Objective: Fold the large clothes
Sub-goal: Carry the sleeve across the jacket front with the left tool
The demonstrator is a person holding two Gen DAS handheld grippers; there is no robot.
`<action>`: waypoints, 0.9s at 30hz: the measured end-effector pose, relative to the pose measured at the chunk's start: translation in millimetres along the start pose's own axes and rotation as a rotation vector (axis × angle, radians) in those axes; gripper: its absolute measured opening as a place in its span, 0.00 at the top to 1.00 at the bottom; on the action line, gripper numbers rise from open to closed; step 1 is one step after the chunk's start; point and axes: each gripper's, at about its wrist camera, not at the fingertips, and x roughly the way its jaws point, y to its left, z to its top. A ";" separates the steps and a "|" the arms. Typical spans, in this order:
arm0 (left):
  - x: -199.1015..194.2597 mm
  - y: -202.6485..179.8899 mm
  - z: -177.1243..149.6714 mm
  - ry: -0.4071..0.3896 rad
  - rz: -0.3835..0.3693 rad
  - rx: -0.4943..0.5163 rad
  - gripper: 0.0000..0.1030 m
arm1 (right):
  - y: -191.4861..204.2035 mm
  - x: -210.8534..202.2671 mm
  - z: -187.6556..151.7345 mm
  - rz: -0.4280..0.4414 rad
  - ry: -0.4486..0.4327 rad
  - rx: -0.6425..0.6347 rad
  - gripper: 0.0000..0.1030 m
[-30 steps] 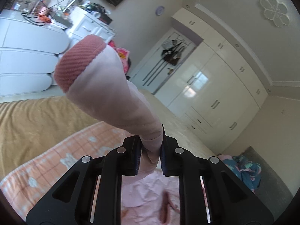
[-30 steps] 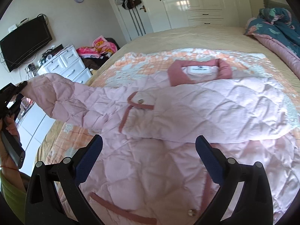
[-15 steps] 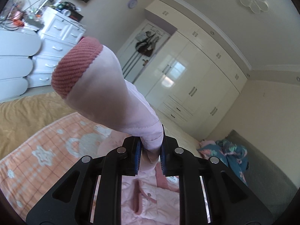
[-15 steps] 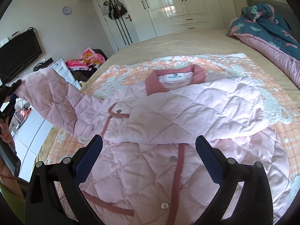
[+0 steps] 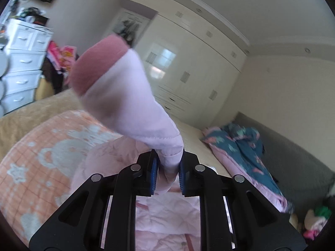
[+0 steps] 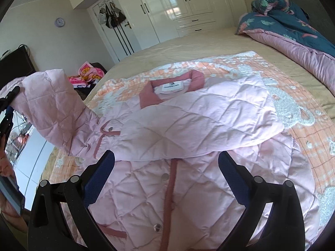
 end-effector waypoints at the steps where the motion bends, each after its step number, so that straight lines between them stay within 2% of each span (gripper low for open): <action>1: 2.4 -2.4 -2.8 0.010 -0.010 0.007 0.91 | -3.0 -1.3 -0.4 -0.001 -0.003 0.007 0.04; 17: 54.9 -47.8 -59.4 0.194 -0.151 0.185 0.91 | -53.2 -16.7 2.3 -0.041 -0.040 0.105 0.04; 24: 78.1 -52.6 -88.2 0.278 -0.173 0.248 0.91 | -71.5 -25.2 2.2 -0.062 -0.057 0.141 0.04; 27: 89.5 -52.5 -102.5 0.339 -0.166 0.250 0.91 | -78.9 -29.8 2.8 -0.067 -0.068 0.147 0.04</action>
